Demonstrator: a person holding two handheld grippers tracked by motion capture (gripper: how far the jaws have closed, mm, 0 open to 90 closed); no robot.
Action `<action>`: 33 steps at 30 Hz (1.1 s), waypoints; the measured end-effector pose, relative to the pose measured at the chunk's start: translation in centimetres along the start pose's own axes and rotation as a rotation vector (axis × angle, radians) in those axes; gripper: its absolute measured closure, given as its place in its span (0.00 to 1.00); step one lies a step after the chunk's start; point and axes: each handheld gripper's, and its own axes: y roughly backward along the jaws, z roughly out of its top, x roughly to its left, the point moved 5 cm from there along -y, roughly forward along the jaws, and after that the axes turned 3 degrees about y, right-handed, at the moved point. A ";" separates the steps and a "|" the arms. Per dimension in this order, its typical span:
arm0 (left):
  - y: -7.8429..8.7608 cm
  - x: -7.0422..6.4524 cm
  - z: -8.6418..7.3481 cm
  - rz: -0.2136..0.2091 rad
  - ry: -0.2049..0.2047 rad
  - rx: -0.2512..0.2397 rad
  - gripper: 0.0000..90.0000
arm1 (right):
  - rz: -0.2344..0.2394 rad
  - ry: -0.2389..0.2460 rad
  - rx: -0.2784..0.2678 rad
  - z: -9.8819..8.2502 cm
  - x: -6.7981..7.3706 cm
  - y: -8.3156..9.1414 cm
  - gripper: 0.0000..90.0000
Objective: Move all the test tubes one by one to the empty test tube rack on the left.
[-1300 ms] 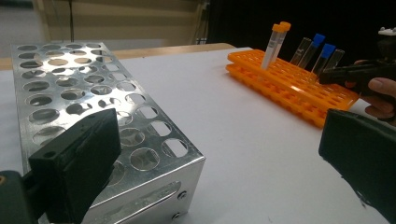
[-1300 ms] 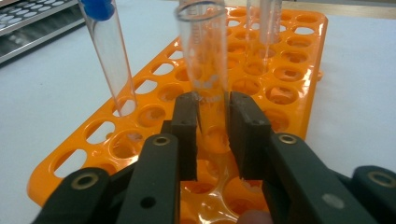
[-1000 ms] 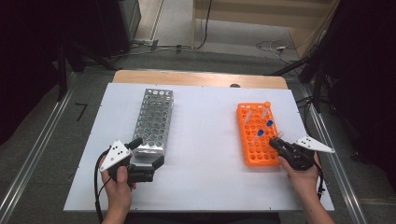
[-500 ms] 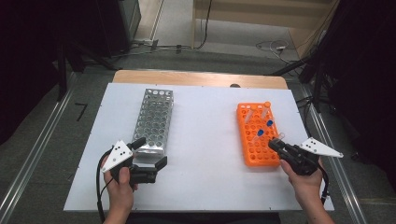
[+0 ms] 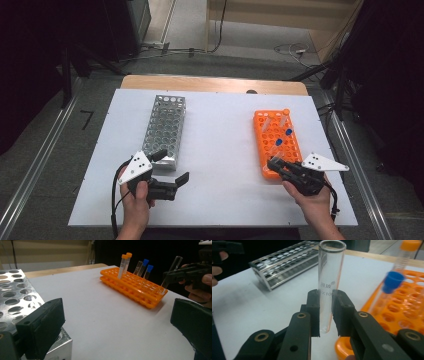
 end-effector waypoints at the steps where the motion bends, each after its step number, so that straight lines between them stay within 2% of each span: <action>1: -0.1 -0.2 0.1 -0.008 -0.001 0.000 0.00 | 0.012 -0.004 0.003 0.0 0.3 -0.2 0.82; 10: -1.8 -2.3 0.8 -0.039 -0.002 0.034 0.01 | 0.097 0.020 0.036 0.0 3.0 -2.2 0.82; 18: -3.9 -4.1 0.8 -0.032 -0.015 0.076 0.18 | 0.146 0.044 0.068 -0.2 5.0 -3.7 0.82; 25: -5.1 -5.8 0.7 -0.112 -0.028 0.116 0.35 | 0.184 0.079 0.096 -0.4 6.8 -4.9 0.82; 33: -6.3 -7.2 0.3 -0.179 -0.036 0.156 0.55 | 0.216 0.115 0.122 -0.6 8.1 -5.6 0.82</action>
